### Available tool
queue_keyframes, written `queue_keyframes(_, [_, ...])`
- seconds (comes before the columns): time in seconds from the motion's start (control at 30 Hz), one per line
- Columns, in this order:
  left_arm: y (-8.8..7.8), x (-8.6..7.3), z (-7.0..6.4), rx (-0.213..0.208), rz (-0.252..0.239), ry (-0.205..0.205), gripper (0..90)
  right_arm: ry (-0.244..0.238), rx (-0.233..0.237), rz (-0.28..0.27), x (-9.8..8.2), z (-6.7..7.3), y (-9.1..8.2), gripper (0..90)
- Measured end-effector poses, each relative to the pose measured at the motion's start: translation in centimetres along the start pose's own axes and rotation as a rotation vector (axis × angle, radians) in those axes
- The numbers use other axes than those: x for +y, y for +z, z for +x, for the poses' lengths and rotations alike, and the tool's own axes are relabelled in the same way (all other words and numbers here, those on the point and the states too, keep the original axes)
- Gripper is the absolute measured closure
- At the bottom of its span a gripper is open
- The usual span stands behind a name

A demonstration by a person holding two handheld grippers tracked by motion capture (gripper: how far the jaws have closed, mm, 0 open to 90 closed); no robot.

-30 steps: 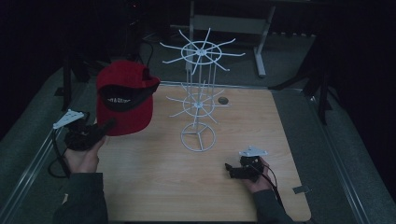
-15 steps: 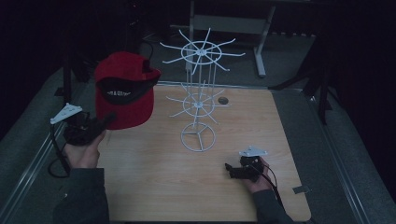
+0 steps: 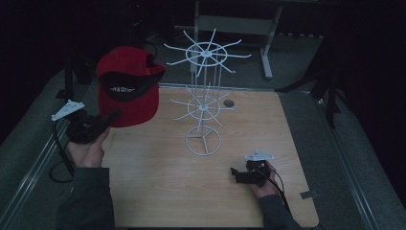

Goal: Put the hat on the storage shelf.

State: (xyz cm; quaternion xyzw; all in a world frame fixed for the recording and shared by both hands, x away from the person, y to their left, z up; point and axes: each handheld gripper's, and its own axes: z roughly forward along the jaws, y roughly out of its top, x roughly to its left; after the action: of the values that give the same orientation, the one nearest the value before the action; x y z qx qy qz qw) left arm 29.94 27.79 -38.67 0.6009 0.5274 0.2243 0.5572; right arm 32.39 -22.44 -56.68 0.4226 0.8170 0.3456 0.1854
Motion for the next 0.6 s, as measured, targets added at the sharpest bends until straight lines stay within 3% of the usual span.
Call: queue_keyframes(0.6, [0.3, 1.6, -0.9, -0.018, -0.038, -0.003, 85.7, -0.001, 0.000, -0.001, 0.0, 0.0, 0.0, 14.7])
